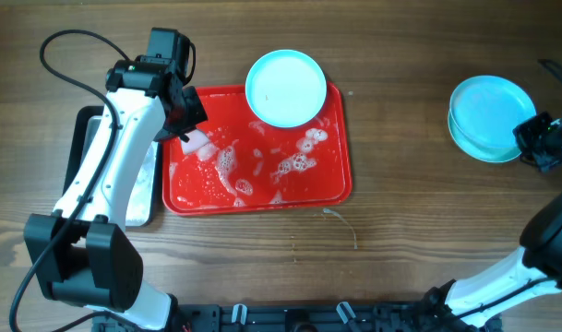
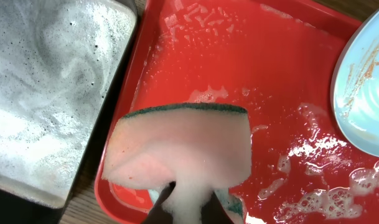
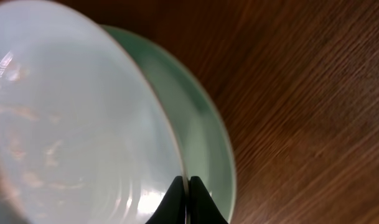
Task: Clean dirty plates on tray and stack at the side
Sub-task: 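Open the right gripper and move it back toward the red tray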
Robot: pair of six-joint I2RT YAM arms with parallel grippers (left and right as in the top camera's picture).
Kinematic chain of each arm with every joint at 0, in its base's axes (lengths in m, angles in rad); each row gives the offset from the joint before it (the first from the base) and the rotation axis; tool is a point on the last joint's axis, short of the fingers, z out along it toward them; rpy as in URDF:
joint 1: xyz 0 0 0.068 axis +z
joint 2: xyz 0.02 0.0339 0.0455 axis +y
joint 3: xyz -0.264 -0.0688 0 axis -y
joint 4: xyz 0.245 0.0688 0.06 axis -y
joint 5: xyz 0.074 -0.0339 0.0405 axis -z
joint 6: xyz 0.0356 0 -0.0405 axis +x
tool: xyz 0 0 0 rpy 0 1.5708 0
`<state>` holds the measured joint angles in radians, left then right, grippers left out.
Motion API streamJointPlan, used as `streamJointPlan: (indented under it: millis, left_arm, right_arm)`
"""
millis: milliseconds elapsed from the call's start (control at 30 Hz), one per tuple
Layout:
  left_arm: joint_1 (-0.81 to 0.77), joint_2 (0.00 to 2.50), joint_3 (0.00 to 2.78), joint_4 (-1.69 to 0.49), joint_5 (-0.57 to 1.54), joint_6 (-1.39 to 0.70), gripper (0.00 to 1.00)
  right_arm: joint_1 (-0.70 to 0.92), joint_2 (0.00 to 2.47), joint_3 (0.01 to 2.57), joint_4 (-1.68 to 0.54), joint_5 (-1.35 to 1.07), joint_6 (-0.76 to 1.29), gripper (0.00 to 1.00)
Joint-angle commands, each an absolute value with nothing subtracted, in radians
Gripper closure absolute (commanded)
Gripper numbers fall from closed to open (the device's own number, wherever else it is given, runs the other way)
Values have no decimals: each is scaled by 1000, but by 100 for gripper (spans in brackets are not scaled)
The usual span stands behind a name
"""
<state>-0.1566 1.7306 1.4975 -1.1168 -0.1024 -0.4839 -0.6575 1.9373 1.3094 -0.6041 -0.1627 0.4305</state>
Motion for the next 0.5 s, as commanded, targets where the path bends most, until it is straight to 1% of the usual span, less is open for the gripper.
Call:
streamJointPlan:
  millis: [0,100,133,167,200,367,467]
  left_arm:
    - [-153,1723,1507,-1116,-97,-479,96]
    - [-153,1723,1507,-1116,-93,-479,96]
    - [-153,1723,1507,-1116,-93,-479,96]
    - [-153,1723,1507,-1116,-93,-479,96]
    - [-153,1723,1507,-1116,-93,-479,96]
    - [-153,1723,1507,-1116,-93,-479,96]
    - [-153,1723,1507,-1116,-93,-479,96]
  right_arm:
    - [-666,1972,1314,-581,-139,448,96]
    - [-666,1972,1314,-585,-123,448,95]
    - [-666,1972,1314,-587,-123,447,92]
    - [-666,1972,1314,-590,-124,447,83]
    - [-666,1971,1314,-596,-129,446,78]
    - [-666,1923,1315,-641,-135,445,76]
    - [-666,1854,1315,-664,-146,445,68]
